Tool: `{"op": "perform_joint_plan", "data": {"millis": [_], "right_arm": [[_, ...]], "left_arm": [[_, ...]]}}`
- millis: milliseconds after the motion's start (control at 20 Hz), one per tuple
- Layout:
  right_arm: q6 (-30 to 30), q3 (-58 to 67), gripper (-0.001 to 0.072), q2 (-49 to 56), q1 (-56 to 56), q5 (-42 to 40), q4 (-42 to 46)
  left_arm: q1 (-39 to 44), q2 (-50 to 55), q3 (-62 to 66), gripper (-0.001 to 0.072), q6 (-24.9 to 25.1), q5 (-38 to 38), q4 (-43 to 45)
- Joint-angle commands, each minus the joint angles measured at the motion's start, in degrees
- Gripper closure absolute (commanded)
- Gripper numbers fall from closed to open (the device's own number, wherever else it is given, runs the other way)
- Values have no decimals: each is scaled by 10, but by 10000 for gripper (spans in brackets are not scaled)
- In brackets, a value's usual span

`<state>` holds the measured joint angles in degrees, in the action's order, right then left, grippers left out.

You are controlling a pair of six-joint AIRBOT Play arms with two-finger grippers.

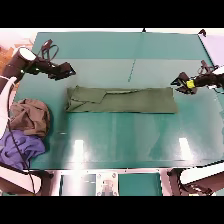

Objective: Fold the shirts.

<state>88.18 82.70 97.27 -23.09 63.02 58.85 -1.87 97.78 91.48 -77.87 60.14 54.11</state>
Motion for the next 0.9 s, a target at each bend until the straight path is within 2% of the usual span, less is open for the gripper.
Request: {"op": "perform_joint_plan", "data": {"millis": [0,50,100,150,200,350,450,500,600,650,850], "right_arm": [[-66,24,196,12,-46,85,27],[-83,20,197,22,-54,99,27],[-97,20,197,36,-56,110,27],[-109,20,197,55,-56,116,25],[-125,20,199,73,-56,123,10],[-181,22,202,128,-55,151,-87],[-199,22,259,147,-51,152,-121],[-205,22,348,150,-48,152,-129],[-216,32,672,151,-44,164,-133],[-216,46,695,149,-43,181,-133],[-205,126,696,112,-42,281,-166]], "left_arm": [[-29,4,45,160,3,73,-5],[-30,4,49,161,3,83,-5],[-30,4,49,304,3,87,-5],[-28,4,49,588,4,91,-5],[-23,4,49,679,3,94,-6],[-9,4,49,685,1,98,-13],[7,4,49,685,-1,97,-28],[19,4,49,685,-1,93,-31],[53,5,49,685,-1,76,-31],[74,6,49,685,0,57,-30],[178,48,49,685,-1,-26,-31]]}}
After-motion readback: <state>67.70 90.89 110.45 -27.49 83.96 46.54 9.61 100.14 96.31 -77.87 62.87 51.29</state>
